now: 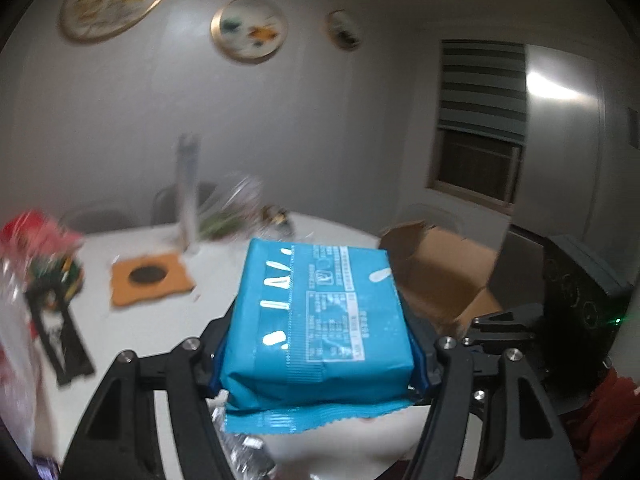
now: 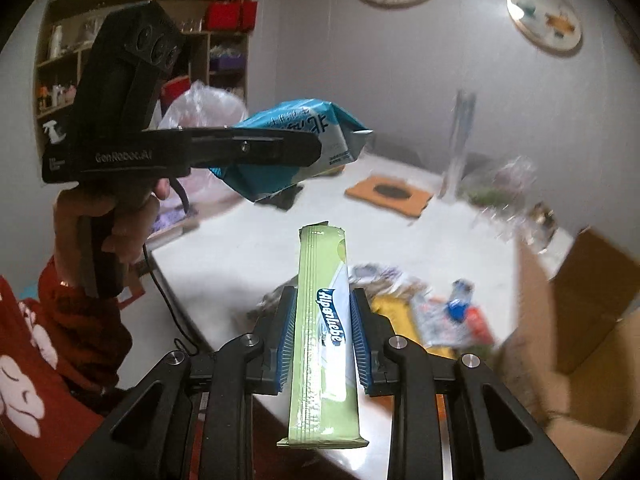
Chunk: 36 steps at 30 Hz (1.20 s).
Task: Organize snacks
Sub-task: 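Carry blue pack and green stick into the cardboard box and release both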
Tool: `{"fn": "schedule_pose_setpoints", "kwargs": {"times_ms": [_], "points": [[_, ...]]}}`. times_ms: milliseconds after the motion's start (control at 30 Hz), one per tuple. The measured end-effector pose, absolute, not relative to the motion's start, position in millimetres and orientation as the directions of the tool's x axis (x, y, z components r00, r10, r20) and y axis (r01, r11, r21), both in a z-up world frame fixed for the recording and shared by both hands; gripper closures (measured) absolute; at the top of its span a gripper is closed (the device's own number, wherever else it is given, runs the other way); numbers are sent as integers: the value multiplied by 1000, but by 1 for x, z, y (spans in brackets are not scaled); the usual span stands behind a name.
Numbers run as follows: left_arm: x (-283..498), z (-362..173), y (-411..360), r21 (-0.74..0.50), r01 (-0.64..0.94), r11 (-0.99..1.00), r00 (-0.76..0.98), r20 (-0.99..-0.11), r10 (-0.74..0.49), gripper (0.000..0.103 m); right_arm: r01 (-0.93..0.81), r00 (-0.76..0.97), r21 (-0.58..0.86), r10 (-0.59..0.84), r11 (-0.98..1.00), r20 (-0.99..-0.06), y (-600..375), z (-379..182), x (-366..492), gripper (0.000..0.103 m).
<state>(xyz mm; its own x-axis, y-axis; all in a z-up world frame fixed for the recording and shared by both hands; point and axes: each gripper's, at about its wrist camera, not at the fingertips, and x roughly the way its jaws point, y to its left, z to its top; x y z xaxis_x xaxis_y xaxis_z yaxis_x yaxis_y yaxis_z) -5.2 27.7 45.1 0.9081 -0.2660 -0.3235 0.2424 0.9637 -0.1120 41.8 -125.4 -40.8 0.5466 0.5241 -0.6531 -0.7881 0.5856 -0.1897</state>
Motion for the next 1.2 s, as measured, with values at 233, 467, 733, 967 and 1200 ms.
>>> {"fn": "schedule_pose_setpoints", "kwargs": {"times_ms": [233, 467, 733, 967, 1200], "points": [[24, 89, -32, -70, 430, 900, 841, -330, -428, 39, -701, 658, -249, 472, 668, -586, -160, 9, 42, 81], [73, 97, -101, -90, 591, 802, 698, -442, -564, 39, -587, 719, -218, 379, 779, -583, -214, 31, 64, 81], [134, 83, -148, -112, 608, 786, 606, -573, -551, 39, -507, 731, -210, 288, 836, -619, -259, 26, 105, 81], [178, 59, -175, -103, 580, 808, 546, -687, -479, 39, -496, 660, -172, 241, 851, -712, -284, 13, 154, 81], [204, 33, -191, -104, 579, 808, 466, -771, -434, 39, -513, 571, -169, 188, 842, -799, -287, 1, 190, 81]]}}
